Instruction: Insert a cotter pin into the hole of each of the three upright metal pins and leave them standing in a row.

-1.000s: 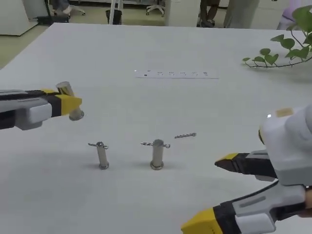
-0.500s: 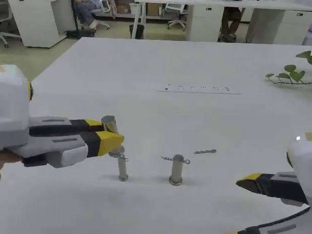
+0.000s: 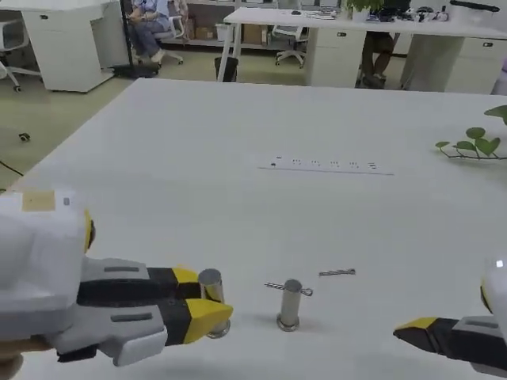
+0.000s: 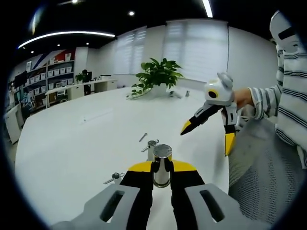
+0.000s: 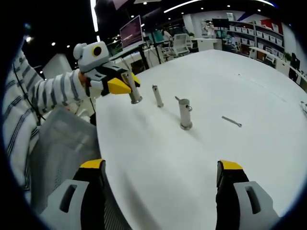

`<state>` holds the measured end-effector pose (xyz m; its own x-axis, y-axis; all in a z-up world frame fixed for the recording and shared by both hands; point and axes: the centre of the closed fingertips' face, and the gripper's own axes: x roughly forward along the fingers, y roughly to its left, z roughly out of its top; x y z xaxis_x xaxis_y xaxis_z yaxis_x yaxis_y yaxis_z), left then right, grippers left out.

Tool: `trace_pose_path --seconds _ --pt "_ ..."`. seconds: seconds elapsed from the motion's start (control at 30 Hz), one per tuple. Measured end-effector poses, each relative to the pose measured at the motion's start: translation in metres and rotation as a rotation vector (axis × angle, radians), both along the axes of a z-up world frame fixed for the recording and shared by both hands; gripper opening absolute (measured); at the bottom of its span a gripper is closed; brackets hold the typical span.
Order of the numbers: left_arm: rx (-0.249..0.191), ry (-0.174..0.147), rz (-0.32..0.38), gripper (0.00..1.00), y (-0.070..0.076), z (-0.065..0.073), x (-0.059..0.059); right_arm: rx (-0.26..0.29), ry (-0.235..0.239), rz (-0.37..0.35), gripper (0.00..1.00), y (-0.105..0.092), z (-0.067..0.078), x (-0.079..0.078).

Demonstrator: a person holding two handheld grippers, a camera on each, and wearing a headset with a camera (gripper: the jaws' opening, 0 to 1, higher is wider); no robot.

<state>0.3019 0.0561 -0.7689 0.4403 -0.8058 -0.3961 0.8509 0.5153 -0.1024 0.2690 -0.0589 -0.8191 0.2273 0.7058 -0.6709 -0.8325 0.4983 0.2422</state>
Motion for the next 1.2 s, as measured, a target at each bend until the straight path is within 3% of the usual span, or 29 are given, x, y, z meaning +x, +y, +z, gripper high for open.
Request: trace_pose_path --seconds 0.37,0.5,1.2 --pt "0.041 0.026 -0.065 0.11 -0.015 -0.030 -0.006 -0.016 0.005 -0.003 0.97 -0.004 -0.001 0.000" --pt "0.096 0.001 -0.106 0.11 -0.018 -0.041 -0.008 -0.020 0.012 -0.008 0.97 -0.005 -0.002 -0.002" --pt "0.123 0.018 -0.141 0.11 -0.028 -0.069 0.000 -0.031 0.028 -0.036 0.97 -0.010 -0.006 -0.003"
